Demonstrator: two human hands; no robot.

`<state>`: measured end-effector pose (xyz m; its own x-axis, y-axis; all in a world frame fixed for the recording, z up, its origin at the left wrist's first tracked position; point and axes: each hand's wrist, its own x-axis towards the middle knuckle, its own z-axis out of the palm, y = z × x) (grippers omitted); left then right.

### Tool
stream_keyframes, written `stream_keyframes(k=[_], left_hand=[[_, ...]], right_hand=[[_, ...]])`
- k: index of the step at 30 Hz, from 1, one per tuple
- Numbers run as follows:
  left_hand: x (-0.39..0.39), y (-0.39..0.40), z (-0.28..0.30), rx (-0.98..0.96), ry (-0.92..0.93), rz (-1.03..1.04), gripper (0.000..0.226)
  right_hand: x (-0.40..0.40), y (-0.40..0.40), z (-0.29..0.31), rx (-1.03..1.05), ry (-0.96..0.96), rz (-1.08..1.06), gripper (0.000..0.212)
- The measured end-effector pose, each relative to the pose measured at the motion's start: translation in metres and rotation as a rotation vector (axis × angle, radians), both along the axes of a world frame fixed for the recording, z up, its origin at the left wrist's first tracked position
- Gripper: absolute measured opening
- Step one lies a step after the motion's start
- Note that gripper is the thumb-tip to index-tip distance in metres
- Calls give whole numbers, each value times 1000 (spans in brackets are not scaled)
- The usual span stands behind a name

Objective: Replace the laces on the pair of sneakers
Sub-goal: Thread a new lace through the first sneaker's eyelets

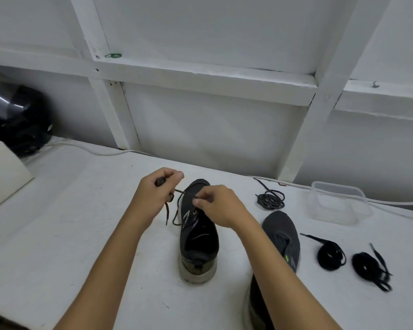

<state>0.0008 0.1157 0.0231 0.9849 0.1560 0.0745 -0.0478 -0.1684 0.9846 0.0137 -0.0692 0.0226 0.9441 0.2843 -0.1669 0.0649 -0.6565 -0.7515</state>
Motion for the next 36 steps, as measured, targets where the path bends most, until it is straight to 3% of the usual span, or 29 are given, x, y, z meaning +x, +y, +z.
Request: stream_keyframes(k=[4, 8, 11, 16, 19, 22, 26, 28, 31, 36], left_hand=[[0, 8, -13, 158, 23, 110, 1], [-9, 2, -35, 551, 19, 171, 22], [-16, -7, -44, 506, 148, 223, 13], [-27, -18, -57, 413, 550, 58, 40], [-27, -19, -67, 267, 609, 99, 39], [-24, -16, -70, 91, 506, 158, 22], [-14, -10, -48, -330, 338, 229, 18], [-9, -7, -31, -340, 233, 204, 17], [-3, -8, -1, -201, 74, 92, 20], [11, -24, 42, 95, -106, -138, 28]], right_hand=[[8, -16, 4, 372, 215, -68, 22], [14, -33, 7, 647, 358, -127, 24], [16, -40, 8, 883, 390, -237, 20], [24, -53, 15, 1114, 286, -437, 20], [27, -63, 20, 1100, 229, -518, 18], [26, -68, 16, 1087, 202, -583, 15], [25, -69, 14, 1096, 167, -638, 13], [26, -68, 14, 987, 104, -634, 17], [26, -60, 11, 623, 2, -547, 20], [19, -34, 11, 259, 41, -116, 19]])
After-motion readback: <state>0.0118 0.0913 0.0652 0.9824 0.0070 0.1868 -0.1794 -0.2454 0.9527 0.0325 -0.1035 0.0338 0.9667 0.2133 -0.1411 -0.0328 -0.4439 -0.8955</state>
